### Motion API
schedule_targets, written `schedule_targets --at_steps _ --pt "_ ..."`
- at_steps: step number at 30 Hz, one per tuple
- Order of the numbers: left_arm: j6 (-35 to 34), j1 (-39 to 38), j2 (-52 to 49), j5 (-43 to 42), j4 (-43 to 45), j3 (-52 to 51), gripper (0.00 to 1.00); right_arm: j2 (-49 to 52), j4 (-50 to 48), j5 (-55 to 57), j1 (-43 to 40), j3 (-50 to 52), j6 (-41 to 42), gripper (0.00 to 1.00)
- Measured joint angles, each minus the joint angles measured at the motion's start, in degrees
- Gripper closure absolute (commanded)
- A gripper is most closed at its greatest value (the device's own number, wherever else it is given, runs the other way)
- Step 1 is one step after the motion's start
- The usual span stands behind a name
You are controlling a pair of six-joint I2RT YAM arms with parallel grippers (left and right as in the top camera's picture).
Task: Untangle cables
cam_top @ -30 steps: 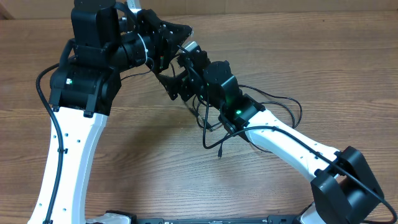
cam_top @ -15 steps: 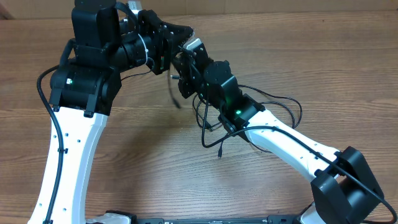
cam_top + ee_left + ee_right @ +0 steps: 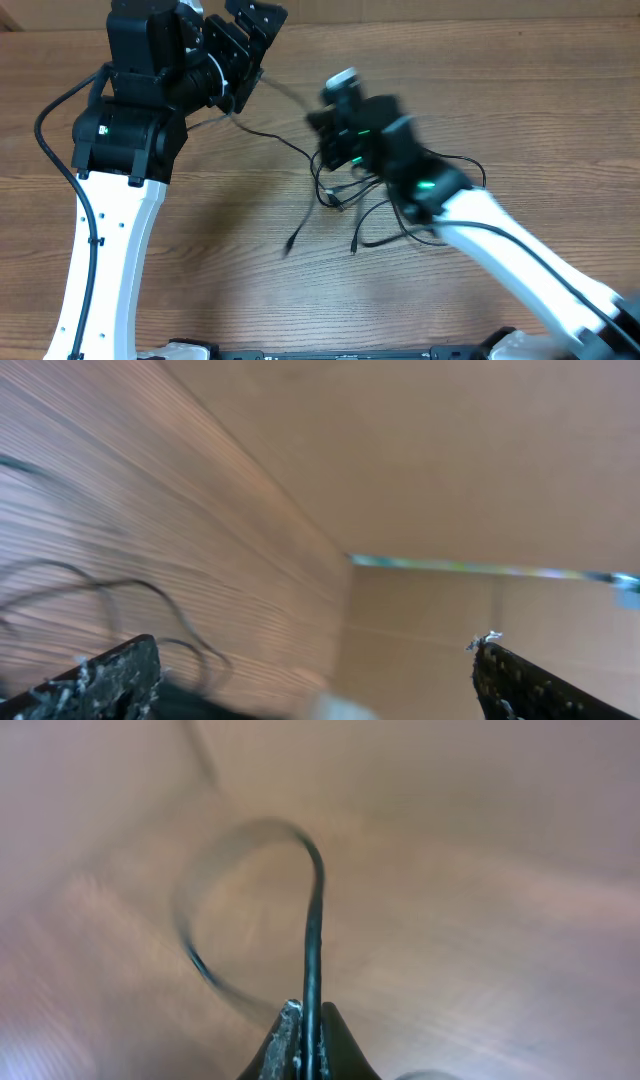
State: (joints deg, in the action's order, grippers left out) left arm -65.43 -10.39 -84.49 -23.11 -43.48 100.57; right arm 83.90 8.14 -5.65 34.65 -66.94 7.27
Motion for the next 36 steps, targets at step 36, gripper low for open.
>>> schedule_targets --at_steps 36 --pt "13.16 0.00 0.00 18.05 -22.73 0.00 0.00 6.16 9.25 14.56 -90.38 -10.29 -3.50 0.96"
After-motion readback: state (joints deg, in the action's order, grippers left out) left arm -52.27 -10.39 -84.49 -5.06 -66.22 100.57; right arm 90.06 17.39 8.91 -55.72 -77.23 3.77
